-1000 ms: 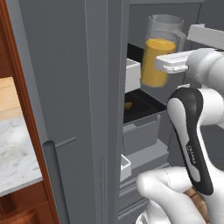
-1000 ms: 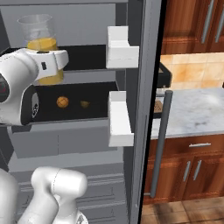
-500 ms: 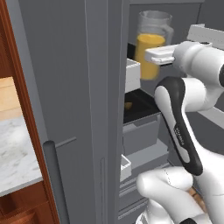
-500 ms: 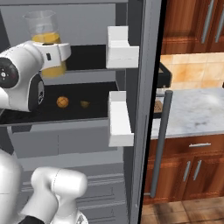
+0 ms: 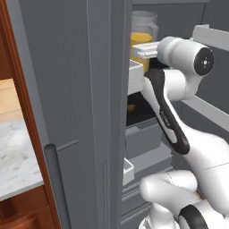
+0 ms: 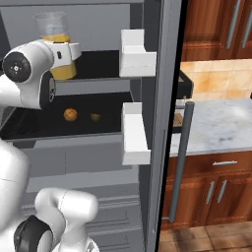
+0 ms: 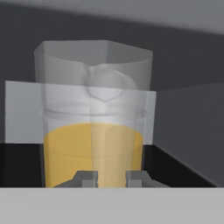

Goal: Move the orange and kiwi from the top shelf to the second highest shelf to make space. Then, place the pitcher from the counter on the cleared top shelf.

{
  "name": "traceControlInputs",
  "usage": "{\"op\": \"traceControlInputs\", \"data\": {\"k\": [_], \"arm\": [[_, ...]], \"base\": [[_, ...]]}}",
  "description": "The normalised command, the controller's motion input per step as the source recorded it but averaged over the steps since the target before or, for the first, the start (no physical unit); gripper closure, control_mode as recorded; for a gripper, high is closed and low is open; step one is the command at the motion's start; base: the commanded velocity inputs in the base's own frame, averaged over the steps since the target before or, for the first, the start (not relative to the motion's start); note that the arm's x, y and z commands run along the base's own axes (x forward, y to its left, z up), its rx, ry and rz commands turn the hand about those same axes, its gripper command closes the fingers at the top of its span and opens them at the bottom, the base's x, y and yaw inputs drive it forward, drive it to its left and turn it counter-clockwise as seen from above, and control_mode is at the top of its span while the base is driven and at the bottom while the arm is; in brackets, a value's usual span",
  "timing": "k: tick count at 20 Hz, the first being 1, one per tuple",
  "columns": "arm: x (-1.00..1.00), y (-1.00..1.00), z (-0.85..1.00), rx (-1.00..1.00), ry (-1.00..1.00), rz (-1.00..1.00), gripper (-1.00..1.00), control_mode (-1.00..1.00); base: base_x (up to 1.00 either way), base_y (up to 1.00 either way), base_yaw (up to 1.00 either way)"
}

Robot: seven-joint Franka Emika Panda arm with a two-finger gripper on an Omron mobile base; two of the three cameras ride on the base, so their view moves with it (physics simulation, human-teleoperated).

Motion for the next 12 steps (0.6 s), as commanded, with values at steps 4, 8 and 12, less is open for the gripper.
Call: {"op": "traceControlInputs", "data": {"k": [4, 8, 12], "arm": [[0.79, 0.33, -0.07, 0.0, 0.0, 0.0, 1.0, -1.0], [0.81, 0.2, -0.28, 0.0, 0.0, 0.01, 1.0, -1.0], [0.78, 0.11, -0.32, 0.0, 0.0, 0.02, 1.0, -1.0]], "base": [[0.0, 0.0, 0.0], [0.0, 0.0, 0.0], [0.0, 0.0, 0.0]]}}
